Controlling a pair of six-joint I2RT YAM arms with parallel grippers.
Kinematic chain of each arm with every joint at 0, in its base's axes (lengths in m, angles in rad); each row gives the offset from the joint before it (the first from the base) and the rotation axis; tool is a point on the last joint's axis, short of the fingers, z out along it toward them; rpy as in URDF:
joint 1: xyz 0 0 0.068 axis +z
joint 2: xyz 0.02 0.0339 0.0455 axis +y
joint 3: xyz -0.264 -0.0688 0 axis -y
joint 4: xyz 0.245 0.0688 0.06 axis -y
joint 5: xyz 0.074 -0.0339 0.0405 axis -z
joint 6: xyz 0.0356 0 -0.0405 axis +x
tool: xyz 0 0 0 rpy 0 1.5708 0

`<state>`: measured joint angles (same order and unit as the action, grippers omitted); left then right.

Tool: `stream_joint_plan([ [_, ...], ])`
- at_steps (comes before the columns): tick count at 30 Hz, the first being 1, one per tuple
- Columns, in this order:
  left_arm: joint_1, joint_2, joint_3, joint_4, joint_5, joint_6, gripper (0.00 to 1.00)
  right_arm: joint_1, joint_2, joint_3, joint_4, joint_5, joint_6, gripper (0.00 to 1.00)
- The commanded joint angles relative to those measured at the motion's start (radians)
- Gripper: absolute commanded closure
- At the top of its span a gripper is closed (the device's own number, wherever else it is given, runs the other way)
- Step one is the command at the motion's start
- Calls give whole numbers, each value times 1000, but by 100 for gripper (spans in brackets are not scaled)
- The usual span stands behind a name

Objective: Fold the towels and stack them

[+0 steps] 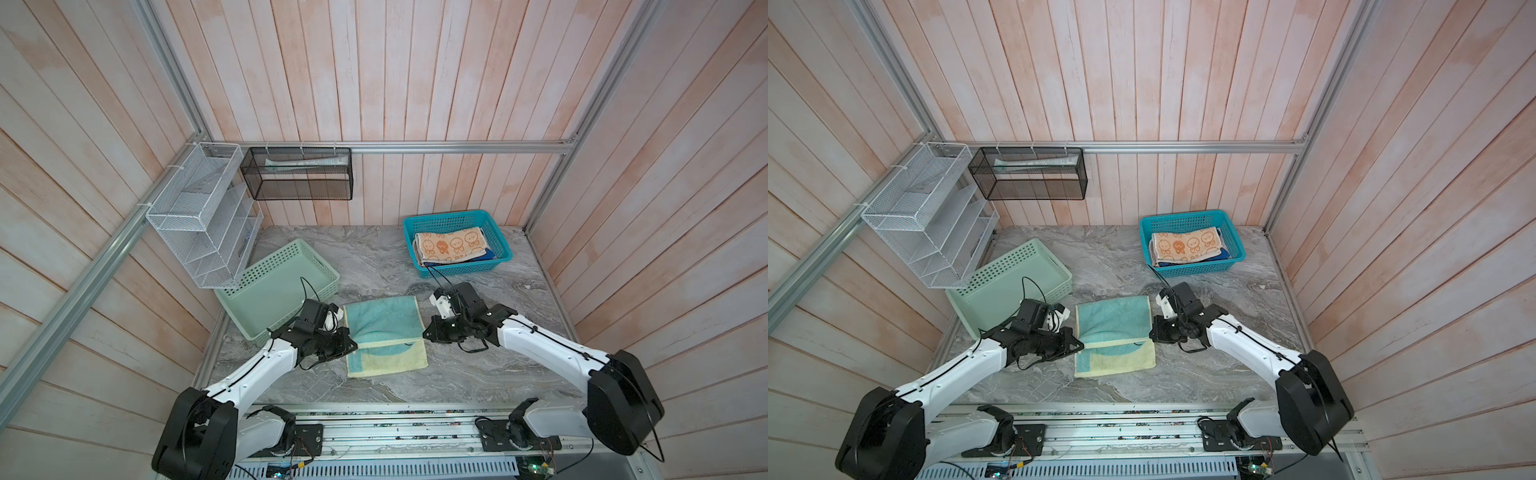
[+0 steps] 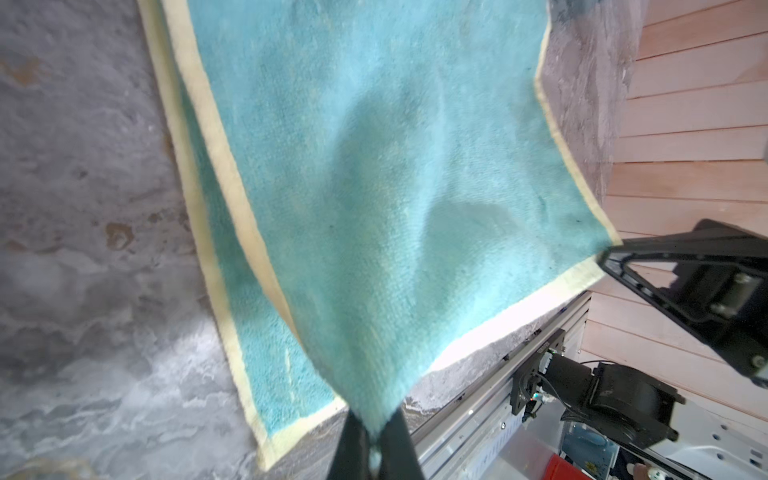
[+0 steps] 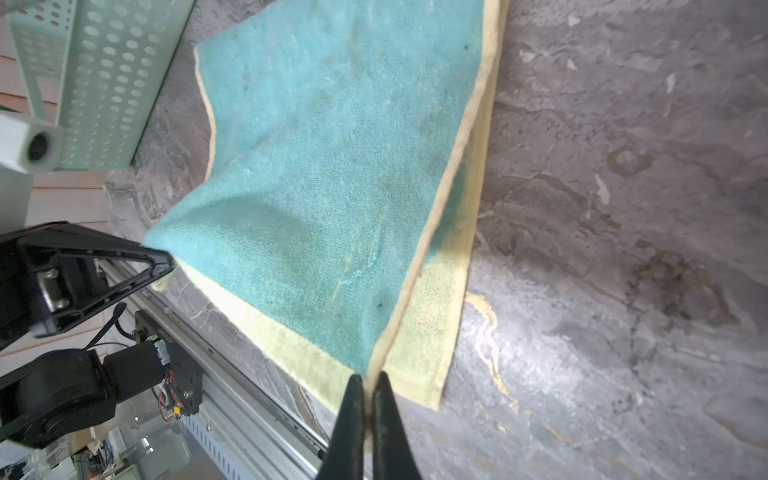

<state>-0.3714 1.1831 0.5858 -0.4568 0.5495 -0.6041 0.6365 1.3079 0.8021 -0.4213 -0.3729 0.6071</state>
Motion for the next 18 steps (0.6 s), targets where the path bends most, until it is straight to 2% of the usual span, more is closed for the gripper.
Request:
stream_joint_plan([
  [1, -4, 1, -66, -56, 32, -33, 100, 44, -21, -89, -13, 1, 88, 100],
  [4, -41, 28, -86, -15, 32, -71, 100, 52, 6, -166, 62, -29, 113, 100],
  [8, -50, 67, -122, -10, 30, -98, 100, 55, 59, -169, 77, -29, 93, 100],
  [18, -55, 20, -111, -38, 24, -120, 100, 57, 100, -178, 76, -34, 61, 100],
])
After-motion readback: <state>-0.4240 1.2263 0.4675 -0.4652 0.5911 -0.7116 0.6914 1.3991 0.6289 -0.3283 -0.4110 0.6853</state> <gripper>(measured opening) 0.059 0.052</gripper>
